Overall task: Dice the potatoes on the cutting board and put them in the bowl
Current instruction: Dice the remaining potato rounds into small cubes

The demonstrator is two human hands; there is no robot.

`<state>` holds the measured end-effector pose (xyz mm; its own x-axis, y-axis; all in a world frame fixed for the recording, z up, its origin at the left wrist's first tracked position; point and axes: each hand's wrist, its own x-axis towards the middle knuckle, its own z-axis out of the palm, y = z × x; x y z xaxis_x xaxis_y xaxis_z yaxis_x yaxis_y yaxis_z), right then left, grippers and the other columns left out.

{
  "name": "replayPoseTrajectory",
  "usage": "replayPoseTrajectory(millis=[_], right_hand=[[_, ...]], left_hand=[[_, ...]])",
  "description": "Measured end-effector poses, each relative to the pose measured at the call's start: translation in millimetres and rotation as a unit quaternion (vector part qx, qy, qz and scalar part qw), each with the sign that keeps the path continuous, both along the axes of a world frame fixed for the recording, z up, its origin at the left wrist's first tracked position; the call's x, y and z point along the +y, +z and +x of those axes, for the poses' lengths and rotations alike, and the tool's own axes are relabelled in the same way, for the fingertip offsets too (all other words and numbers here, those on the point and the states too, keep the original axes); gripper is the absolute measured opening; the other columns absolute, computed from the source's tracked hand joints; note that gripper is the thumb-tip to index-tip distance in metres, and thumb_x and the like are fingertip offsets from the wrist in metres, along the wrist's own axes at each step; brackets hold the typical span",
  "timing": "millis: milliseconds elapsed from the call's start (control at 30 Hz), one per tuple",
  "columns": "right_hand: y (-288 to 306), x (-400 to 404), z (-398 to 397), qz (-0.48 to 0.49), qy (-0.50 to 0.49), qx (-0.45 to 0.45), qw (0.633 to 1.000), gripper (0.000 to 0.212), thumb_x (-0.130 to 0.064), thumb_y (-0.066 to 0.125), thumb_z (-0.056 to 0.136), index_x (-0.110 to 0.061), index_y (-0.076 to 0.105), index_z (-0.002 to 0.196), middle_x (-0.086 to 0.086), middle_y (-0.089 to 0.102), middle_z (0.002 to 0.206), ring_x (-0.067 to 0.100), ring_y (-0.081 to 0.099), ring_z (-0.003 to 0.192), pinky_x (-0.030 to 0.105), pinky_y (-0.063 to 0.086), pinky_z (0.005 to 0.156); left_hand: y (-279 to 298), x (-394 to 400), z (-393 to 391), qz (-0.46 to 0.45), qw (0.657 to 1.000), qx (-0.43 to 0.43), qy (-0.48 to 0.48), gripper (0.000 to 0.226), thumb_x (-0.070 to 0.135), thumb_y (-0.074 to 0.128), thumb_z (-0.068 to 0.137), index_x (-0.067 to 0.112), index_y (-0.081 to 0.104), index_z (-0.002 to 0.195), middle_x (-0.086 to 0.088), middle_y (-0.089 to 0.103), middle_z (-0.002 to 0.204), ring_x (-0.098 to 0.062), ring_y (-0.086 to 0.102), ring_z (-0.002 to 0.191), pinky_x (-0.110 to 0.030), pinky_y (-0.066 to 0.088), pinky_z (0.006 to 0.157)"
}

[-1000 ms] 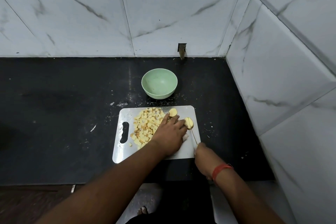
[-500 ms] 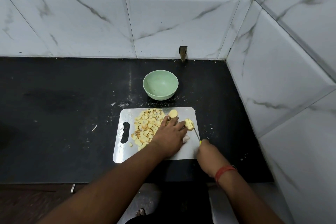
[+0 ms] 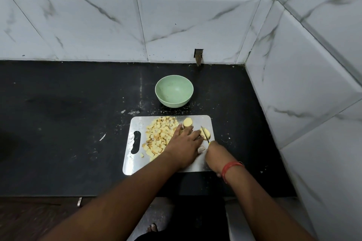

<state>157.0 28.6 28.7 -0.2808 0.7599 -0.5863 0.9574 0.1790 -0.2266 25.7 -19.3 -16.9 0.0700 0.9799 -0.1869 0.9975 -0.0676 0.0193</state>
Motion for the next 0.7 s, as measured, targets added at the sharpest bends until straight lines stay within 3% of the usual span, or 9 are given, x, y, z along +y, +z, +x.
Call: replayPoseTrajectory(millis=[267, 367, 467, 567, 667, 700], right_hand=[[0, 1, 4, 0.020, 0.054, 0.039, 0.998, 0.034, -0.012, 0.044, 0.099, 0.002, 0.050, 0.129, 0.022, 0.057, 0.125, 0.037, 0.057, 0.115, 0.036, 0.046, 0.089], [-5, 1, 5, 0.030, 0.062, 0.041, 0.997, 0.033, -0.012, 0.045, 0.098, 0.001, 0.051, 0.127, 0.022, 0.058, 0.123, 0.035, 0.059, 0.108, 0.030, 0.043, 0.069], [-15, 1, 6, 0.012, 0.034, 0.050, 0.998, 0.033, -0.014, 0.045, 0.097, -0.001, 0.051, 0.126, 0.019, 0.060, 0.116, 0.022, 0.050, 0.083, 0.022, 0.028, 0.052], [-21, -3, 11, 0.033, 0.074, 0.029, 0.996, 0.032, -0.013, 0.039, 0.098, -0.001, 0.051, 0.125, 0.007, 0.050, 0.086, 0.013, 0.035, 0.058, 0.021, 0.029, 0.050], [-15, -12, 15, 0.019, 0.061, 0.032, 0.997, 0.053, -0.025, 0.006, 0.097, -0.007, 0.056, 0.102, -0.002, 0.037, 0.070, 0.011, 0.038, 0.059, 0.019, 0.036, 0.057], [-14, -16, 17, 0.018, 0.123, -0.004, 0.992, 0.044, -0.022, 0.013, 0.099, -0.009, 0.053, 0.090, -0.001, 0.039, 0.069, 0.014, 0.043, 0.063, 0.021, 0.037, 0.067]], left_hand=[[-4, -1, -1, -0.001, 1.000, 0.004, -0.003, 0.056, 0.050, 0.025, 0.108, 0.023, 0.032, 0.158, -0.003, 0.026, 0.165, -0.031, 0.015, 0.153, -0.057, 0.004, 0.124], [-3, -1, 0, -0.002, 1.000, 0.008, -0.002, 0.056, 0.048, 0.024, 0.108, 0.023, 0.031, 0.158, -0.002, 0.025, 0.166, -0.031, 0.015, 0.154, -0.057, 0.003, 0.124], [0, 0, 1, -0.004, 1.000, 0.011, 0.000, 0.057, 0.050, 0.022, 0.108, 0.023, 0.032, 0.158, -0.002, 0.026, 0.166, -0.031, 0.015, 0.154, -0.057, 0.001, 0.124], [2, 2, 2, 0.001, 1.000, 0.017, 0.000, 0.059, 0.051, 0.021, 0.108, 0.022, 0.036, 0.156, -0.002, 0.030, 0.164, -0.031, 0.016, 0.154, -0.057, 0.002, 0.124], [2, 2, 4, 0.005, 1.000, 0.016, 0.002, 0.058, 0.051, 0.023, 0.107, 0.021, 0.039, 0.155, -0.001, 0.032, 0.163, -0.031, 0.017, 0.153, -0.056, 0.002, 0.124], [2, 1, 4, 0.004, 1.000, 0.015, 0.002, 0.058, 0.051, 0.023, 0.107, 0.021, 0.039, 0.155, -0.001, 0.032, 0.163, -0.031, 0.017, 0.153, -0.056, 0.002, 0.125]])
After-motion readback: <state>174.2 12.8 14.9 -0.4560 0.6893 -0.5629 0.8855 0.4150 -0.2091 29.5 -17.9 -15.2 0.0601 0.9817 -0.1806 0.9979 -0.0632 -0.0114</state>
